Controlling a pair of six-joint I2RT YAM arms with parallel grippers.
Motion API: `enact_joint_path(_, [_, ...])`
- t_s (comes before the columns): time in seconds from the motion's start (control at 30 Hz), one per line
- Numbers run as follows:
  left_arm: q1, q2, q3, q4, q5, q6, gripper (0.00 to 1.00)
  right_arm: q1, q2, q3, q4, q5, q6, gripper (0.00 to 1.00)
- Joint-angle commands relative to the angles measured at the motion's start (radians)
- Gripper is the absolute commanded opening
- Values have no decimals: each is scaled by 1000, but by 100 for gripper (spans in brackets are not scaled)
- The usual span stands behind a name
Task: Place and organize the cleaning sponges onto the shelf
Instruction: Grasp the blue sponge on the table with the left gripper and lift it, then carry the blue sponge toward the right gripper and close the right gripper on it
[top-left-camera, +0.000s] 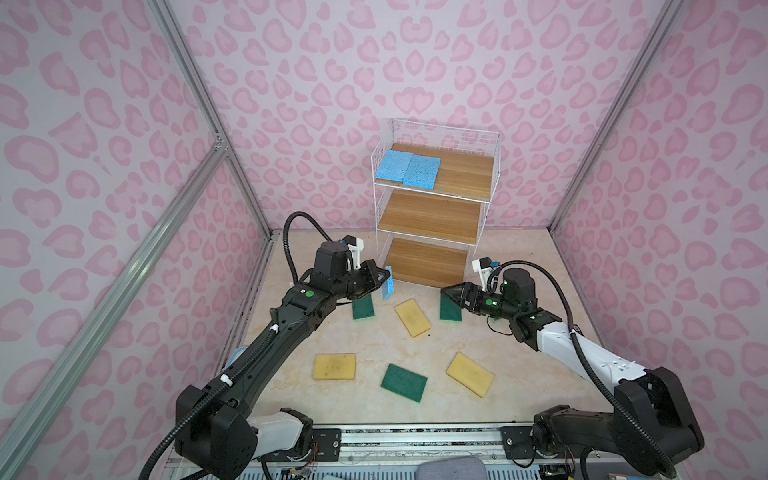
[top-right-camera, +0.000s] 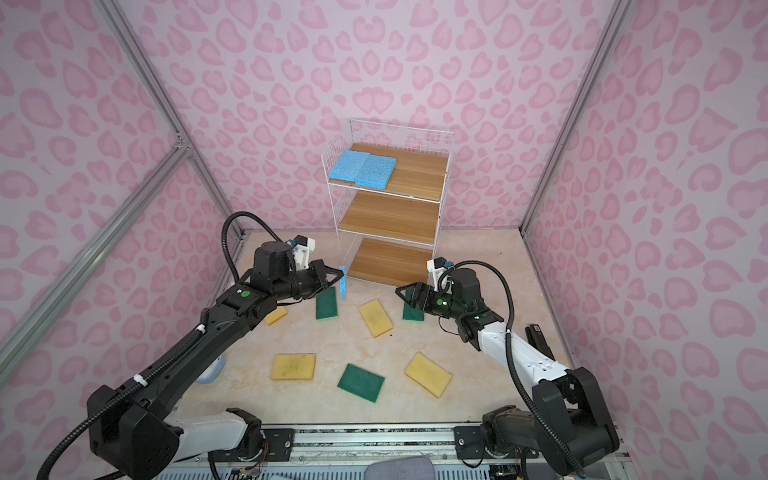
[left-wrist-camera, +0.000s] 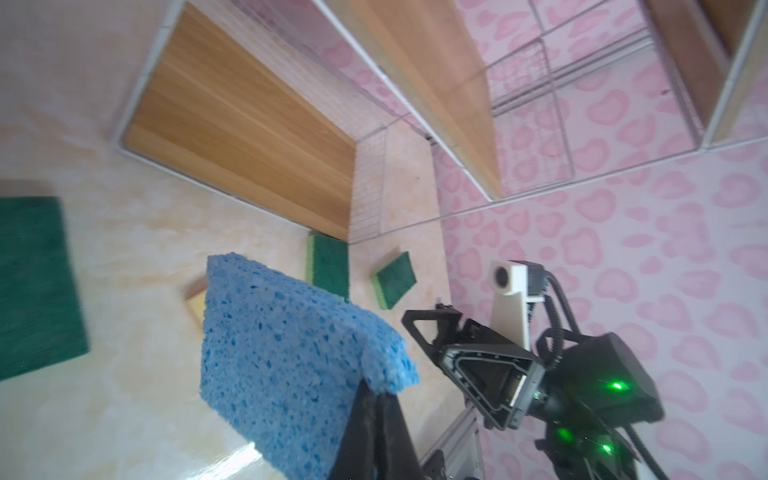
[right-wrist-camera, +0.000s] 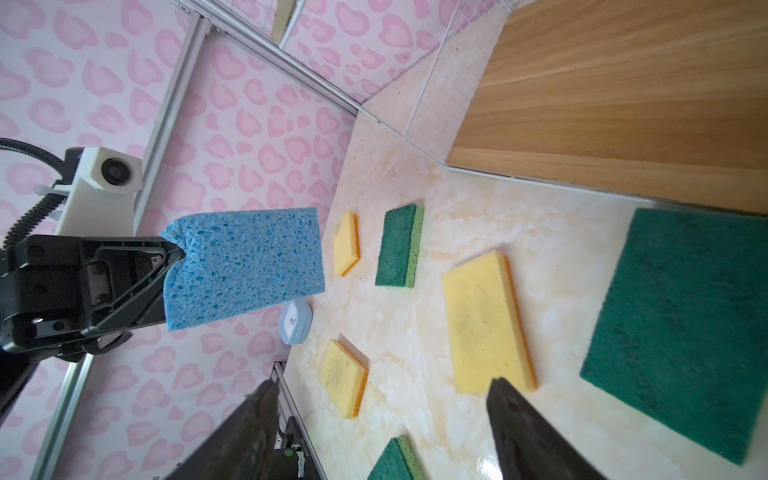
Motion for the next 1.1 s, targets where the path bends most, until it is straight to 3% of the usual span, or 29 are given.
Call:
enact_joint_path(0.0, [-29, 41, 49, 230, 167, -66, 4, -4, -5, -4, 112, -47, 57, 81])
enact_joint_path(0.13, [-44, 87, 61, 449, 263, -184, 4, -5, -4, 1, 183, -58, 92, 81])
enact_joint_path(0.33, [-51, 136, 110, 632, 345, -299, 4, -6, 41, 24, 372, -92, 208, 79])
enact_joint_path(0.77, [-51, 200, 144, 817, 427, -454, 4, -4, 142, 130, 638, -118, 363, 71])
enact_joint_path(0.9, [-48, 198, 130, 821, 434, -451, 4, -4, 165, 147, 672, -118, 389, 58])
enact_joint_path(1.07, [-29, 190, 98, 825, 432, -454, 4, -5, 179, 154, 694, -117, 404, 25])
